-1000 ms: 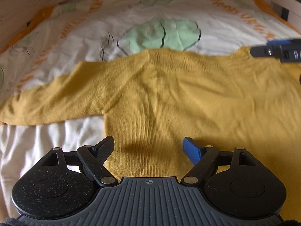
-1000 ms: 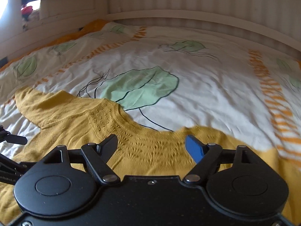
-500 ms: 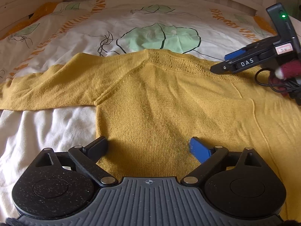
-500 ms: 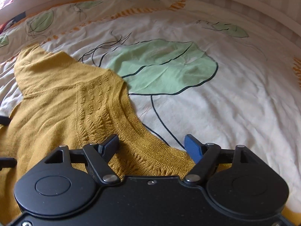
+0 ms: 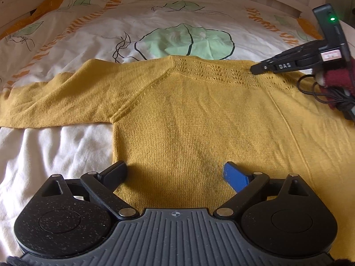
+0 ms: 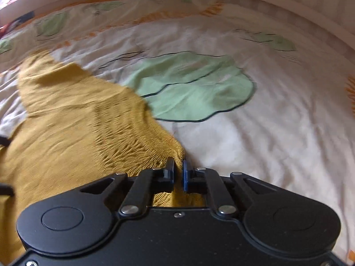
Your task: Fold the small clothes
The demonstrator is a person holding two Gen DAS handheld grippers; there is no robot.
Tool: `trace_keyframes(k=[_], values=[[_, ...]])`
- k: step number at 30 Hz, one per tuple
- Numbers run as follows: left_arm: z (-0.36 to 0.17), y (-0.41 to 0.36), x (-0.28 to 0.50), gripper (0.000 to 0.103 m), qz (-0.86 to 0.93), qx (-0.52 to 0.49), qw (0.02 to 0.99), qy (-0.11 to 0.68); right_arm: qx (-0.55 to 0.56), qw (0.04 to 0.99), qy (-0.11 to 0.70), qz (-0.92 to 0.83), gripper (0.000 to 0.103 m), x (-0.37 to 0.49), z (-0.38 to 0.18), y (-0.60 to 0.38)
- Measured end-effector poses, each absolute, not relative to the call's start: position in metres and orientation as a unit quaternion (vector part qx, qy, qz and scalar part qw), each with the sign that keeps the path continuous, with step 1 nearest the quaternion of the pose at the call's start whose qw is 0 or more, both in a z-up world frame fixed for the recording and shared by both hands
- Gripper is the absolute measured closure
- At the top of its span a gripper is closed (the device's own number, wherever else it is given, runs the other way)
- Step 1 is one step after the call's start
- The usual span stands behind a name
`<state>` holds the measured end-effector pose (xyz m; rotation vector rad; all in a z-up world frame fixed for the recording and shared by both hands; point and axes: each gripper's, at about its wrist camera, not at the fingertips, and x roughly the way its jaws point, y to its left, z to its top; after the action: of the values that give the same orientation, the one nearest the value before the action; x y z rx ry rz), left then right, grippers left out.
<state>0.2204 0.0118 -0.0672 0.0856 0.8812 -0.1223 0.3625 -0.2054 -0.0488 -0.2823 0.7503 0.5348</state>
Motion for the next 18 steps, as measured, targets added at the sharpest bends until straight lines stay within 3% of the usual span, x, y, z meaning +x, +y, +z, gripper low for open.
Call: trace_keyframes(k=[3,4,5,7,14,18], values=[[-0.069,0.010,0.220,0.008,-0.059,0.049,0.903,0.423,-0.132,0.891,0.359,0.247,0.080,0.362,-0.055,-0.200],[-0.069,0.009,0.219,0.007,-0.059,0.050,0.904,0.421,-0.121,0.894,0.355,0.243,0.069,0.361,-0.054,-0.201],[-0.071,0.008,0.219,0.007,-0.058,0.052,0.905,0.419,-0.101,0.899,0.353,0.241,0.048,0.359,-0.050,-0.205],[-0.072,0.007,0.217,0.005,-0.056,0.051,0.907,0.413,-0.049,0.908,0.345,0.234,0.035,0.355,-0.040,-0.221],[-0.077,0.002,0.214,0.000,-0.045,0.049,0.915,0.398,0.048,0.927,0.349,0.128,0.033,0.332,-0.001,-0.309],[-0.077,0.001,0.213,0.000,-0.041,0.050,0.917,0.393,-0.002,0.930,0.359,0.077,0.033,0.327,0.002,-0.337]])
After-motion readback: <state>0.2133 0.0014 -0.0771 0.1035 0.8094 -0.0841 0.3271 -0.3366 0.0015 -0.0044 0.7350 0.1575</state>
